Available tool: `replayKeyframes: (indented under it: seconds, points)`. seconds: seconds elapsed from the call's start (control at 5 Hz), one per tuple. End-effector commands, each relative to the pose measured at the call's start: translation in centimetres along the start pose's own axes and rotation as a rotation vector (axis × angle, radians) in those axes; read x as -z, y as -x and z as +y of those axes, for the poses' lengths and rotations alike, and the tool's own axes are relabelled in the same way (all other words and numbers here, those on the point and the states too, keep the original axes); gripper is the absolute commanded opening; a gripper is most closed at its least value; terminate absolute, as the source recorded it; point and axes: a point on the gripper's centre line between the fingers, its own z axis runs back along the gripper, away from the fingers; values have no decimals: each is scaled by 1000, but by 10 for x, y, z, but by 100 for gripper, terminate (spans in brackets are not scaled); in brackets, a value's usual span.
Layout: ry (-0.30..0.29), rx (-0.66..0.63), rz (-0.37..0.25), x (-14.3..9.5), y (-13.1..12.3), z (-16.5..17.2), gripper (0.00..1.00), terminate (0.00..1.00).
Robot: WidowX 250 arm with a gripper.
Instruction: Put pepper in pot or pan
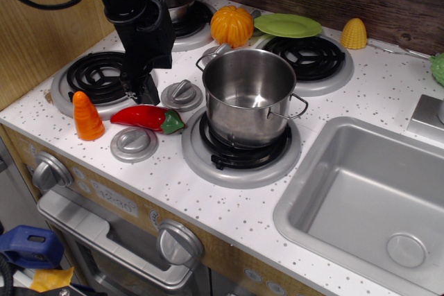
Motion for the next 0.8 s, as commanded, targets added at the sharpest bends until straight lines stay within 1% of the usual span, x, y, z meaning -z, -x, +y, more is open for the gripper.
replayKeyframes:
  seconds: [0.0,0.6]
  points:
    - [0,0,0,0,0,0,100,0]
    - [18,-89,-48,21,-12,-10,100,0]
